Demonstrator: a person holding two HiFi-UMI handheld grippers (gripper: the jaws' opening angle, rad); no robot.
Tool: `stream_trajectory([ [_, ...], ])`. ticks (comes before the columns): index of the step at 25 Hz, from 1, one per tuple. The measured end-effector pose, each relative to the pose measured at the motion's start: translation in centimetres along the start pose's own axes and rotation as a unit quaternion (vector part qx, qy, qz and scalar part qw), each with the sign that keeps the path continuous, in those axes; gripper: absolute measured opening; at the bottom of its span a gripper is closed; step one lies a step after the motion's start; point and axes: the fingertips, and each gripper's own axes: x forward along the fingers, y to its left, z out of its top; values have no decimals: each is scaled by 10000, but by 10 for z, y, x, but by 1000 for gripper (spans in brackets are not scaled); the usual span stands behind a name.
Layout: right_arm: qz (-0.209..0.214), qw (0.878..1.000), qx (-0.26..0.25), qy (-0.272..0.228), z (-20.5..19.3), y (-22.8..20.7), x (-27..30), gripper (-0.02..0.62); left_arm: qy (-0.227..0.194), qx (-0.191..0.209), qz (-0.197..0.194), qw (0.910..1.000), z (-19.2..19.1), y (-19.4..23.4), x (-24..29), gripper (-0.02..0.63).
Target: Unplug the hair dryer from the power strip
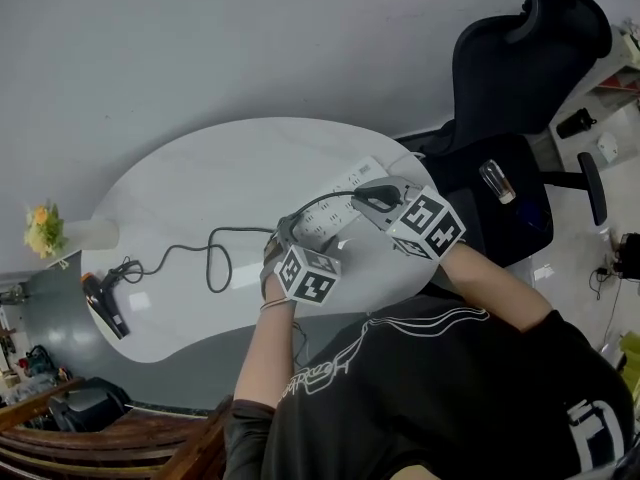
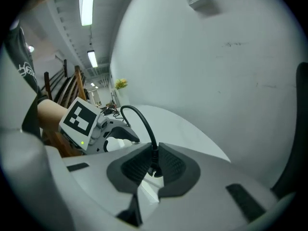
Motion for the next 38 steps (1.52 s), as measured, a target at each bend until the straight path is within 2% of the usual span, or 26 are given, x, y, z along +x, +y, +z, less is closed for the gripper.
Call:
stream_trajectory([
  [3,107,9997,214,-106,4,4,-3,26,-388,-465,-147,9981,5,-2,-15,368],
  [6,215,9979,537,-276,10,9,-11,26,-871,-1061,-429,9896,10,-11,-41,347],
  [8,279,9966,671,-393,14,14,-20,26,-1173,-1428,-520,9814,12,-15,-62,225],
  [11,309,9958,699,-503,20,23,-33,26,-1620,-1896,-656,9662,17,-20,-94,140],
  [14,351,9942,775,-658,26,37,-48,26,-2122,-2297,-820,9463,24,-26,-129,88],
  [18,433,9918,855,-843,30,60,-72,26,-2859,-2815,-1016,9103,35,-33,-179,20],
  [22,467,9897,895,-1015,32,81,-97,26,-3419,-3180,-1398,8732,42,-44,-223,9],
  [24,467,9891,862,-1102,33,93,-109,26,-3589,-3236,-1498,8626,42,-50,-240,8],
  [31,511,9858,721,-1431,37,131,-146,26,-3871,-2993,-1418,8605,42,-70,-287,6],
  [38,603,9835,608,-1592,38,163,-168,26,-3977,-2667,-1370,8671,41,-87,-315,6],
])
